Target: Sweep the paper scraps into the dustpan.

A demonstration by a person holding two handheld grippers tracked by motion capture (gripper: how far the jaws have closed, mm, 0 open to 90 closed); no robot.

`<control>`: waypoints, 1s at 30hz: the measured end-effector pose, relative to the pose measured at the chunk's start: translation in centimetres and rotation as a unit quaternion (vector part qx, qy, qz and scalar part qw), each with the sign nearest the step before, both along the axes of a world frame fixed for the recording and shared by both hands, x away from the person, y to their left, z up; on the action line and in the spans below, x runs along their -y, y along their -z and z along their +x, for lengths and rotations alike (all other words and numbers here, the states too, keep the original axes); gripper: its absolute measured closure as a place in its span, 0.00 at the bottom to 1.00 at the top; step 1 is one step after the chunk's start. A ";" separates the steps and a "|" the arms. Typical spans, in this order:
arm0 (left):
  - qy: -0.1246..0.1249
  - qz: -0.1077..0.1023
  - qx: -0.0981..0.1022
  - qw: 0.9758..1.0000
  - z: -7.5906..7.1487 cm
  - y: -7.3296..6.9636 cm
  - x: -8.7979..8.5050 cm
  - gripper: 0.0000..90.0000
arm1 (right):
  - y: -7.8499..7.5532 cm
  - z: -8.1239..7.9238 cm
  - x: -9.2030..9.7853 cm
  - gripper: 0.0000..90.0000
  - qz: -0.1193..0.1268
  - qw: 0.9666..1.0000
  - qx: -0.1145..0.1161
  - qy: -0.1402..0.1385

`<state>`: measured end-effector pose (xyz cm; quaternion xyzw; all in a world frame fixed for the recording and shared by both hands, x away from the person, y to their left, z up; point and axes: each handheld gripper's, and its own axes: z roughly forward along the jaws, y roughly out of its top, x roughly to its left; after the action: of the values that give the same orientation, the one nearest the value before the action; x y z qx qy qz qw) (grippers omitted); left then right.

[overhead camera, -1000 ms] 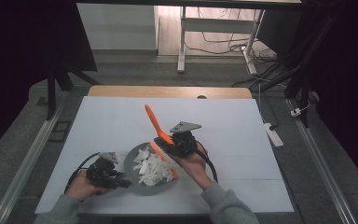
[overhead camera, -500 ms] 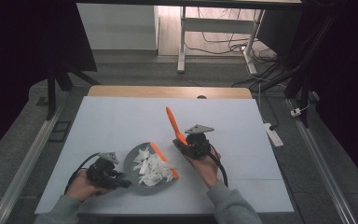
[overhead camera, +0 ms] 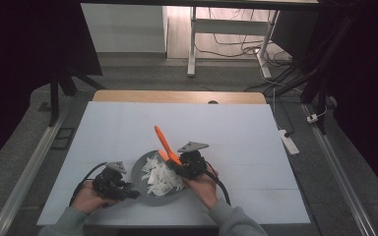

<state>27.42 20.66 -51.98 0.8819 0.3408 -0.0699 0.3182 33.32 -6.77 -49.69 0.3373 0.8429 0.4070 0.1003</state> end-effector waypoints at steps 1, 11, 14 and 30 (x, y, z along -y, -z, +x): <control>0.000 0.000 0.002 1.000 0.0 0.0 0.0 0.68 | -0.2 -0.3 -0.3 0.78 0.009 1.000 -0.005 -0.008; -0.011 -0.009 0.010 1.000 0.0 0.1 -0.3 0.68 | -1.8 -0.7 0.1 0.78 0.016 0.999 0.032 -0.011; -0.017 -0.017 0.016 1.000 0.0 0.0 -0.5 0.68 | -2.2 -0.4 0.6 0.78 0.021 0.999 0.036 -0.004; -0.038 -0.044 0.049 0.997 -0.2 -0.5 -1.0 0.68 | -4.3 0.5 3.1 0.78 0.052 0.997 0.056 0.029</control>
<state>27.23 21.68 -51.52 0.8558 0.3551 -0.0295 0.3750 33.83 -9.82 -45.39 0.3428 0.8034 0.4658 0.1417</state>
